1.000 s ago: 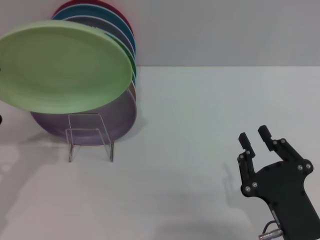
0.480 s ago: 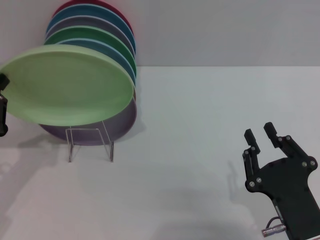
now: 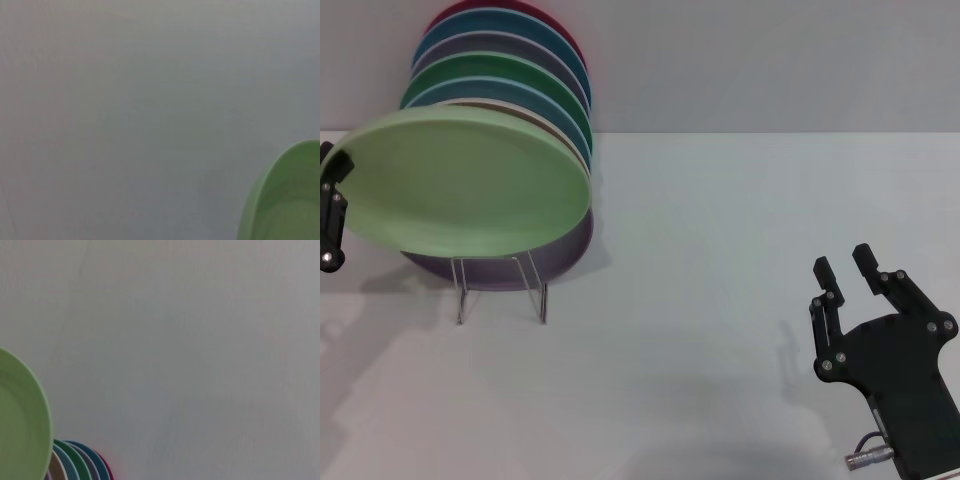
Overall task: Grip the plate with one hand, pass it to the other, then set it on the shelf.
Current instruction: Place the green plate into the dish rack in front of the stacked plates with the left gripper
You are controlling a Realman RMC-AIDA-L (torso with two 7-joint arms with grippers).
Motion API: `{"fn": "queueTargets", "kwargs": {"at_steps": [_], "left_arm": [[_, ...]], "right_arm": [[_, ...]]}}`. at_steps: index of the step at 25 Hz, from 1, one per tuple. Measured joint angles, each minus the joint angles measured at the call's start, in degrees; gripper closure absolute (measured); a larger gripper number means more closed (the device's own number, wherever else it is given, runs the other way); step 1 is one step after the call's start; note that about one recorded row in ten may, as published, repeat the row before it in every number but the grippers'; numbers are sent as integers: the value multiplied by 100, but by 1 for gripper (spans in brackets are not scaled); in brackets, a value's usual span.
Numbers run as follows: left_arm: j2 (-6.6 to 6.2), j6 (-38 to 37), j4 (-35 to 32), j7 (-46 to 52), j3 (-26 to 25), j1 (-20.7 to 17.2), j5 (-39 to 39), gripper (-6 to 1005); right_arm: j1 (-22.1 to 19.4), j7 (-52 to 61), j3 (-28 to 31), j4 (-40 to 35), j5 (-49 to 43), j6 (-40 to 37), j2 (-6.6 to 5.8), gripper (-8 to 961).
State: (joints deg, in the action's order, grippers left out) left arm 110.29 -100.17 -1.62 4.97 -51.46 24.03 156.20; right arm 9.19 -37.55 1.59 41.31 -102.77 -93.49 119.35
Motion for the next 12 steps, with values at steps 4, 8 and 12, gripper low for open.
{"fn": "queueTargets", "kwargs": {"at_steps": [4, 8, 12], "left_arm": [[-65, 135, -10, -48, 142, 50, 6, 940], [-75, 225, -57, -104, 228, 86, 8, 939], [-66, 373, -61, -197, 337, 95, 8, 939]], "right_arm": [[-6, -177, -1, 31, 5, 0, 7, 661], [-3, -208, -1, 65, 10, 0, 14, 661], [22, -210, -1, 87, 35, 0, 10, 661]]}}
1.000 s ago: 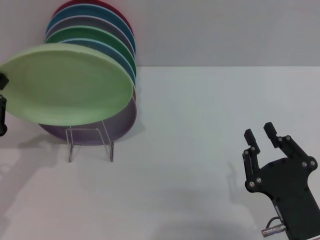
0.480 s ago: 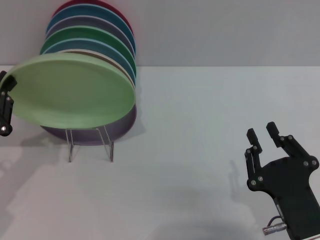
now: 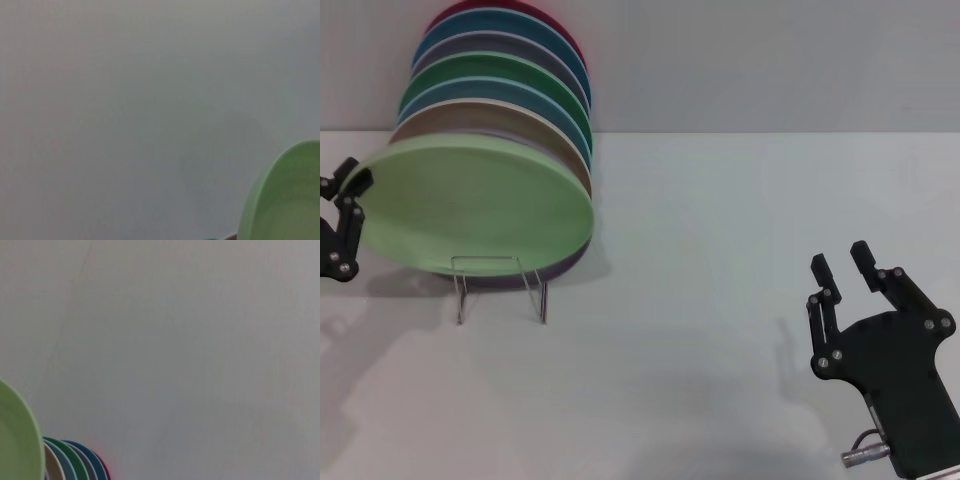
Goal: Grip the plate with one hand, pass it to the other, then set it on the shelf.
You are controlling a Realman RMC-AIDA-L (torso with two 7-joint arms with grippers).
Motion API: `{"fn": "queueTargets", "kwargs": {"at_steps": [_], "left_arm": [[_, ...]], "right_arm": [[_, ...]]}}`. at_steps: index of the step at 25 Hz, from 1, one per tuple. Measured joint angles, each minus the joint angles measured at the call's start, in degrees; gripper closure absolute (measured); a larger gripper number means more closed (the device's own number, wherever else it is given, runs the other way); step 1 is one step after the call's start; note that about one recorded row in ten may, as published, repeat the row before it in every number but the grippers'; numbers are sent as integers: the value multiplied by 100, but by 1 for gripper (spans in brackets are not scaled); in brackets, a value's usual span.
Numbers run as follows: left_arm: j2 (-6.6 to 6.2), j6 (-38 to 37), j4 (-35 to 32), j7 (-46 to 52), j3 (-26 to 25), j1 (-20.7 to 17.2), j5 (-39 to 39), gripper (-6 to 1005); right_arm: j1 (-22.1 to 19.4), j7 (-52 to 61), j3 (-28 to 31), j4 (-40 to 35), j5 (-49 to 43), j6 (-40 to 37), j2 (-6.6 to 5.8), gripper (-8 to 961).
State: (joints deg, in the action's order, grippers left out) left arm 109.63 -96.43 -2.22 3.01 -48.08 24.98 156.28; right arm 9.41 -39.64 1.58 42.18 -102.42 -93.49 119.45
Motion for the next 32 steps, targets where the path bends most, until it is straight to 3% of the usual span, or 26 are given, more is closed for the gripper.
{"fn": "queueTargets", "kwargs": {"at_steps": [17, 32], "left_arm": [[186, 596, -6, -330, 151, -25, -2, 940], [287, 644, -6, -339, 0, -66, -62, 921]], "right_arm": [[35, -9, 0, 10, 65, 23, 7, 661], [48, -9, 0, 25, 65, 42, 8, 660]]}}
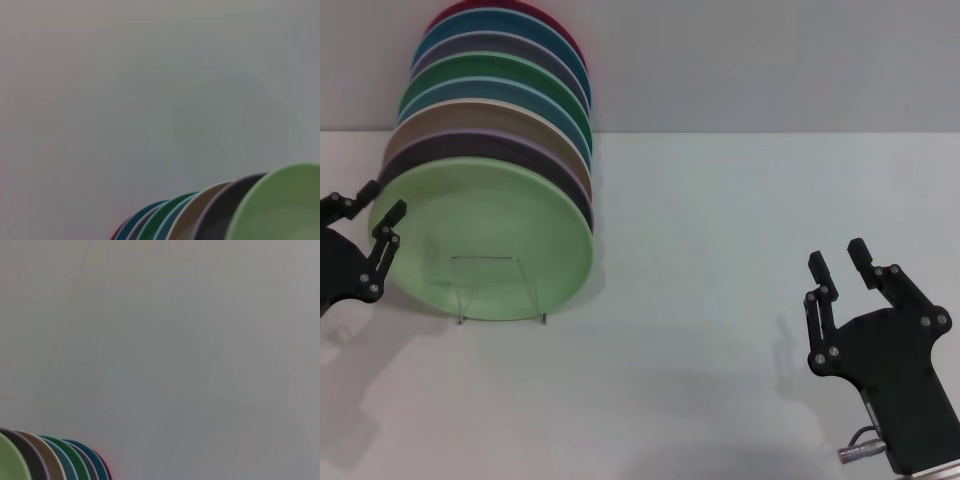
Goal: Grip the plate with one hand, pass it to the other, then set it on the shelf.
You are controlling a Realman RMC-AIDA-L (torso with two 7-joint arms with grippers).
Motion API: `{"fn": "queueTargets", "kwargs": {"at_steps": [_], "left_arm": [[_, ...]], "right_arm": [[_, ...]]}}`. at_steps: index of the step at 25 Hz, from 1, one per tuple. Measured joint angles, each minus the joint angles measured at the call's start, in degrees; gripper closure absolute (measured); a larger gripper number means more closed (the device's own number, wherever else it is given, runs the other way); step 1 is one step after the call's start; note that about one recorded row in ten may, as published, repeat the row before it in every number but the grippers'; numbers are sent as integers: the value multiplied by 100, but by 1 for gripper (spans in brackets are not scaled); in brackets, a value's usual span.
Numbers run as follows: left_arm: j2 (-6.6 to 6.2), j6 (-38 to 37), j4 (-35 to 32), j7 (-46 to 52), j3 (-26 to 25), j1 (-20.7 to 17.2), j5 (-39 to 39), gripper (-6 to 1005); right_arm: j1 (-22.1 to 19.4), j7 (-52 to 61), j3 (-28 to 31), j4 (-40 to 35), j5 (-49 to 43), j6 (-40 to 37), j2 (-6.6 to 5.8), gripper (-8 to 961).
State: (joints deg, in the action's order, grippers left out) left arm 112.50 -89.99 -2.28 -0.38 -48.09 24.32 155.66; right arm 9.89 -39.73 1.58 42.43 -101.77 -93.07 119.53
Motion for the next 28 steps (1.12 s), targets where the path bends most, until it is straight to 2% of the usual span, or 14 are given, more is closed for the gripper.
{"fn": "queueTargets", "kwargs": {"at_steps": [3, 6, 11, 13, 16, 22, 25, 28], "left_arm": [[13, -31, 0, -1, -116, -20, -5, 894], [16, -223, 27, 0, -389, -127, -11, 786], [0, -963, 184, 531, -1446, -632, -13, 589], [10, -1025, 336, 1016, -1917, -807, -13, 591], [43, -862, 439, 1699, -2301, -896, -15, 595], [198, 1, 443, 2815, -2554, -699, -12, 525], [367, 225, 445, 2898, -2653, -588, -8, 482], [550, 270, 521, 2571, -2861, -538, -10, 439]], "right_arm": [[4, 0, 0, 2, 0, 12, 0, 660], [18, 0, 2, 3, 0, 54, 0, 660], [49, 39, 197, -29, 0, 73, -9, 660], [48, 126, 366, -87, 0, 73, -17, 660], [59, 377, 655, -229, 3, 78, -22, 660], [289, 1222, 1140, -740, 46, 321, -43, 661], [489, 2022, 1341, -1221, 47, 472, -44, 661], [682, 2721, 1499, -1646, 49, 622, -45, 653]]}}
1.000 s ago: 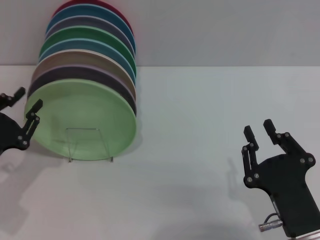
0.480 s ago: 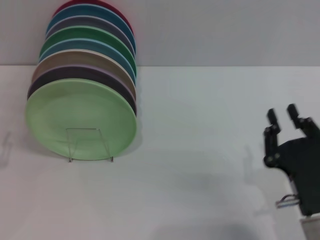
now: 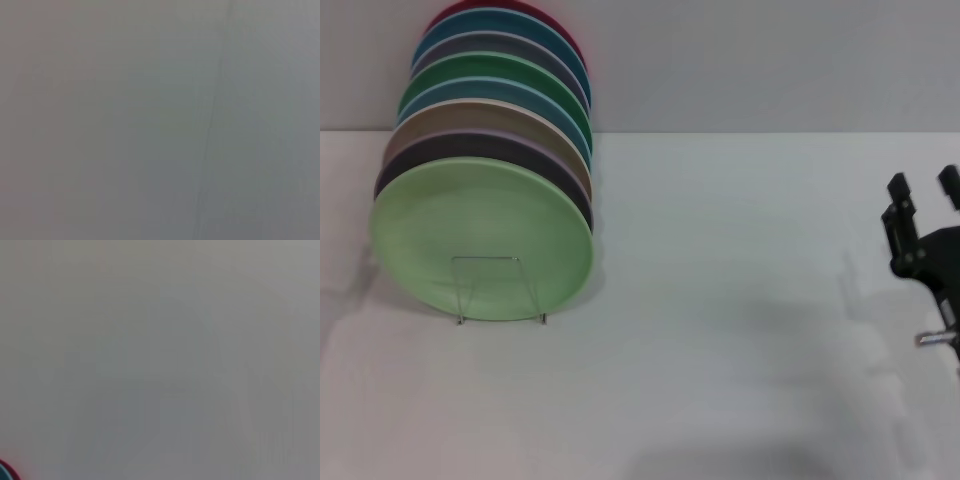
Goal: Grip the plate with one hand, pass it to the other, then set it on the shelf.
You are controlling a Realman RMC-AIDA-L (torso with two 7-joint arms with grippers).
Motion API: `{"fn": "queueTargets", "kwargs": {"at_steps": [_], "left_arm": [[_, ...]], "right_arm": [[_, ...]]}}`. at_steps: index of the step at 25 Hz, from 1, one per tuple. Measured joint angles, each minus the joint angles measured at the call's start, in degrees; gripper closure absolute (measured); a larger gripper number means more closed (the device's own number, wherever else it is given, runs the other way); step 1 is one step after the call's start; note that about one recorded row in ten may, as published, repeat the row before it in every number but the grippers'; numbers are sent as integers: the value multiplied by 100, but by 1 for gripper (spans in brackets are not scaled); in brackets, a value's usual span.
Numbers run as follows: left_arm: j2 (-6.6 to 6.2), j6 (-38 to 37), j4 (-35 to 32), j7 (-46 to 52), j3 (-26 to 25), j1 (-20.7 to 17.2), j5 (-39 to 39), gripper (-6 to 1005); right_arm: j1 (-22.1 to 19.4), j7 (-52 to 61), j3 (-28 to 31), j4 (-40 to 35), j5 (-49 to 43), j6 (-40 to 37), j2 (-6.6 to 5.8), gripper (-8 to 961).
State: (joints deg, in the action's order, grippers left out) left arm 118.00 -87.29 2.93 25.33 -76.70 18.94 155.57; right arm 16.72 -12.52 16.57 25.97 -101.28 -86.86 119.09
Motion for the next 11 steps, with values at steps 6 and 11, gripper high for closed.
{"fn": "queueTargets", "kwargs": {"at_steps": [6, 11], "left_arm": [[53, 323, 382, -224, -49, -48, 0, 191], [51, 549, 456, -208, -109, -12, 0, 140]], "right_arm": [[247, 383, 302, -430, 7, 90, 14, 408], [389, 400, 382, -457, 9, 120, 17, 332]]}}
